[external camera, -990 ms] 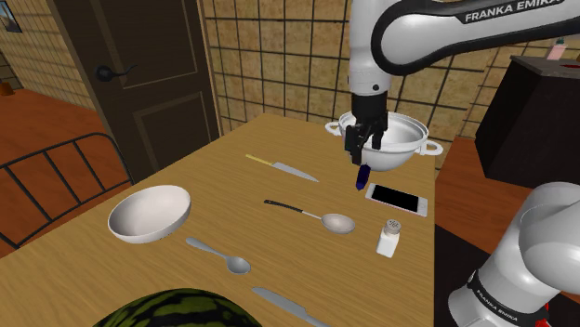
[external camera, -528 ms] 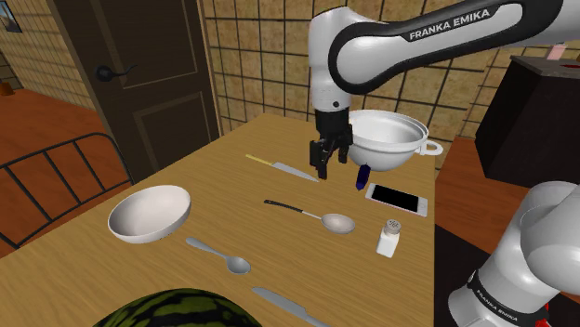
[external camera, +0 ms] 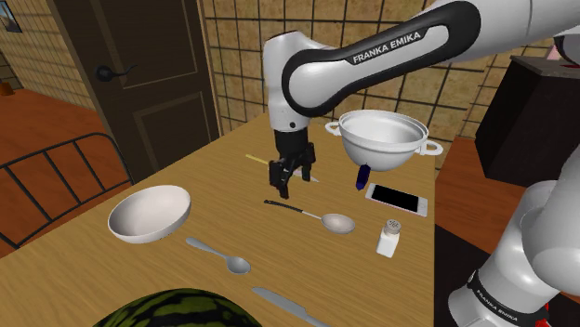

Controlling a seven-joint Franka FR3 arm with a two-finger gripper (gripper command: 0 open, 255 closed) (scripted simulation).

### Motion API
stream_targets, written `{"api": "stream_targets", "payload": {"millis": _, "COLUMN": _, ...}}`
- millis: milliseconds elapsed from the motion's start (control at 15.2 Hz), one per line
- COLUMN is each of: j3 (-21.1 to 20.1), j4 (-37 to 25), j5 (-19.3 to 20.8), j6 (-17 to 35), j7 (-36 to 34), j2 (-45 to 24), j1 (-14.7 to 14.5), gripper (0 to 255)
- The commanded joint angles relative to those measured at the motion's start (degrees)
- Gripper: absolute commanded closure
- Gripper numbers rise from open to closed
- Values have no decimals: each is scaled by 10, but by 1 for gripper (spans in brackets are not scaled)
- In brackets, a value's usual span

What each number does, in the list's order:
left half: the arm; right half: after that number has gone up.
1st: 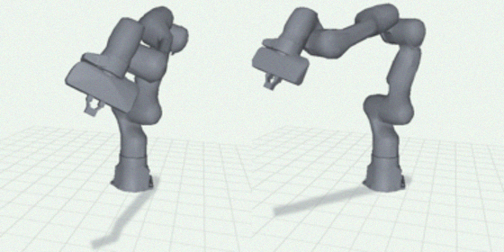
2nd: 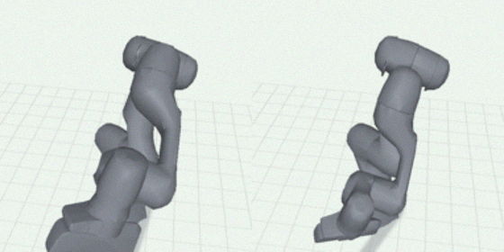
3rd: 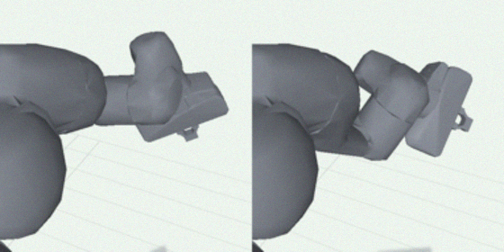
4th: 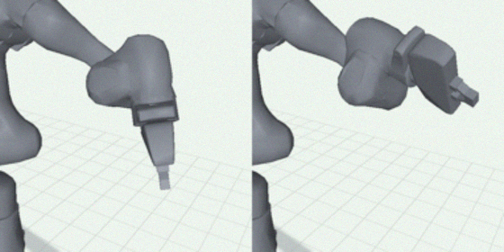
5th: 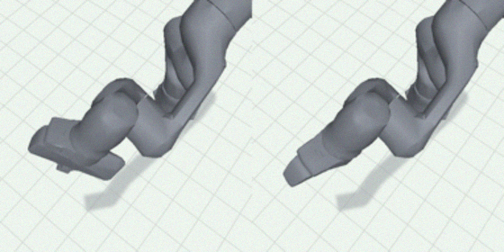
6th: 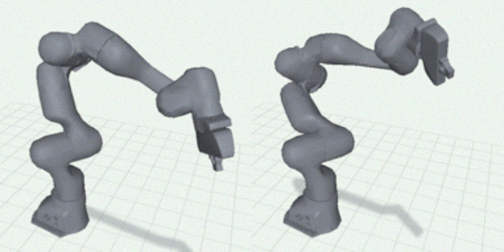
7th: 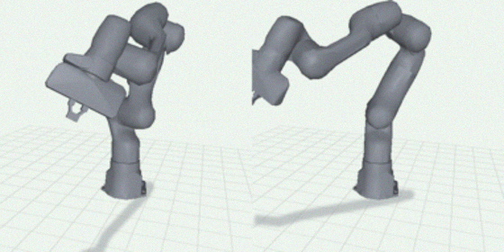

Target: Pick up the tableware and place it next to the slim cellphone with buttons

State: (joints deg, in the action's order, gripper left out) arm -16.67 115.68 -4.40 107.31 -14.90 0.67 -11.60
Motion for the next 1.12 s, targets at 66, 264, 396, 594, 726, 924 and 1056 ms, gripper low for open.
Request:
{"api": "stream_targets", "payload": {"millis": 66, "j3": -13, "j4": -46, "j5": 5, "j6": 13, "j7": -11, "j2": -58, "j1": -14, "gripper": 0}}
{"api": "stream_targets", "payload": {"millis": 264, "j3": -24, "j4": -97, "j5": 12, "j6": 21, "j7": -22, "j2": -115, "j1": -30, "gripper": 0}}
{"api": "stream_targets", "payload": {"millis": 396, "j3": -30, "j4": -134, "j5": 19, "j6": 23, "j7": -29, "j2": -154, "j1": -42, "gripper": 0}}
{"api": "stream_targets", "payload": {"millis": 594, "j3": -38, "j4": -196, "j5": 29, "j6": 22, "j7": -39, "j2": -213, "j1": -62, "gripper": 0}}
{"api": "stream_targets", "payload": {"millis": 726, "j3": -42, "j4": -242, "j5": 37, "j6": 18, "j7": -45, "j2": -254, "j1": -77, "gripper": 0}}
{"api": "stream_targets", "payload": {"millis": 924, "j3": -45, "j4": -319, "j5": 49, "j6": 6, "j7": -52, "j2": -317, "j1": -103, "gripper": 0}}
{"api": "stream_targets", "payload": {"millis": 1056, "j3": -47, "j4": -376, "j5": 57, "j6": -6, "j7": -56, "j2": -360, "j1": -122, "gripper": 0}}
